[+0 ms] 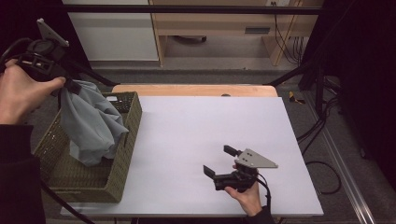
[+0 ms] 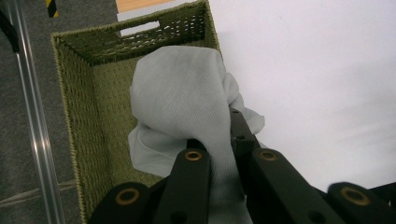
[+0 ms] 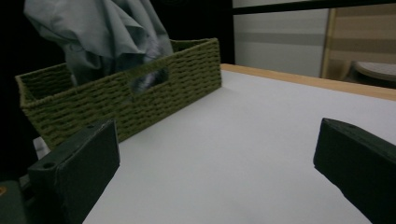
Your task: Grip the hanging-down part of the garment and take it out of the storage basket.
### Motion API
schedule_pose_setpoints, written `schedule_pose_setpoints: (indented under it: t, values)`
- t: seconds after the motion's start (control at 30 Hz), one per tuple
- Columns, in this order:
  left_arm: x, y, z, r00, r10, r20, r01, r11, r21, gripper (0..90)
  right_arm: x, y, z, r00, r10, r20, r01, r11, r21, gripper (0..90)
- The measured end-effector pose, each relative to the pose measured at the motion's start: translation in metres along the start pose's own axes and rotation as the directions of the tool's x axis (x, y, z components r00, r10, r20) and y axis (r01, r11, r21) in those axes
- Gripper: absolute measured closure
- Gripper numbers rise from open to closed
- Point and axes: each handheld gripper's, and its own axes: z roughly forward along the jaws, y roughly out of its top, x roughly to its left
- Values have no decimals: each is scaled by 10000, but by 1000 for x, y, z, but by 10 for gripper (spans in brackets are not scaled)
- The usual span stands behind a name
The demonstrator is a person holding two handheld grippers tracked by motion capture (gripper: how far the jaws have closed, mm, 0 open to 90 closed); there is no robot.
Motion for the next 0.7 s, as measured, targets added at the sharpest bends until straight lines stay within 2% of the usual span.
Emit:
schedule_pose_setpoints:
  t: [0.03, 0.07, 0.1, 0.13, 0.17, 0.2, 0.33, 0.37, 0.4, 0.43, 0.47, 0.5, 0.6, 0.7]
  values:
    - [0, 0, 0, 10000, 5, 20, -5, 10000, 30, 871, 8, 6, 14, 9995, -49, -316, 49, 10000, 22, 6]
    - [0, 0, 0, 10000, 5, -3, -5, 10000, 16, 871, 8, 6, 14, 9995, -49, -316, 49, 10000, 22, 6]
    - [1, 0, 0, 10000, -4, 5, 4, 10000, 33, 871, 15, 12, 28, 9977, -73, -670, 75, 10000, 30, 7]
    - [1, 0, 0, 10000, -5, -12, 5, 10000, 33, 871, 15, 12, 28, 9977, -73, -670, 75, 10000, 30, 7]
    - [1, -1, -1, 10000, -4, -27, 4, 10000, 24, 871, 23, 17, 43, 9956, -159, -920, 166, 9998, 65, 7]
    - [1, -1, -1, 10000, -4, -27, 4, 10000, 24, 871, 23, 17, 43, 9956, -159, -920, 166, 9998, 65, 7]
    - [0, -1, -4, 10000, 33, -42, -33, 10000, -33, 871, 36, 28, 72, 9892, -175, -1453, 187, 9998, 66, 13]
    - [0, -1, -5, 10000, 28, -39, -28, 10000, -48, 871, 42, 32, 84, 9861, -204, -1646, 225, 9997, 105, 14]
    - [0, -1, -5, 10000, 49, -5, -49, 10000, -26, 871, 42, 32, 84, 9861, -204, -1646, 225, 9997, 105, 14]
    - [0, -1, -5, 10000, 59, -22, -59, 10000, -24, 871, 48, 36, 95, 9839, -273, -1769, 301, 9995, 130, 15]
    - [0, -1, -5, 10000, 59, -22, -59, 10000, -24, 871, 48, 36, 95, 9839, -273, -1769, 301, 9995, 130, 15]
    - [0, -1, -5, 10000, 64, -36, -64, 10000, -10, 871, 53, 41, 105, 9816, -385, -1868, 416, 9991, 124, 17]
    - [0, -1, -6, 10000, 62, -32, -62, 10000, 27, 871, 58, 45, 115, 9797, -438, -1959, 470, 9988, 116, 21]
    - [-1, 0, -6, 10000, 72, -53, -72, 9999, 73, 871, 64, 51, 135, 9774, -392, -2076, 442, 9988, 199, 28]
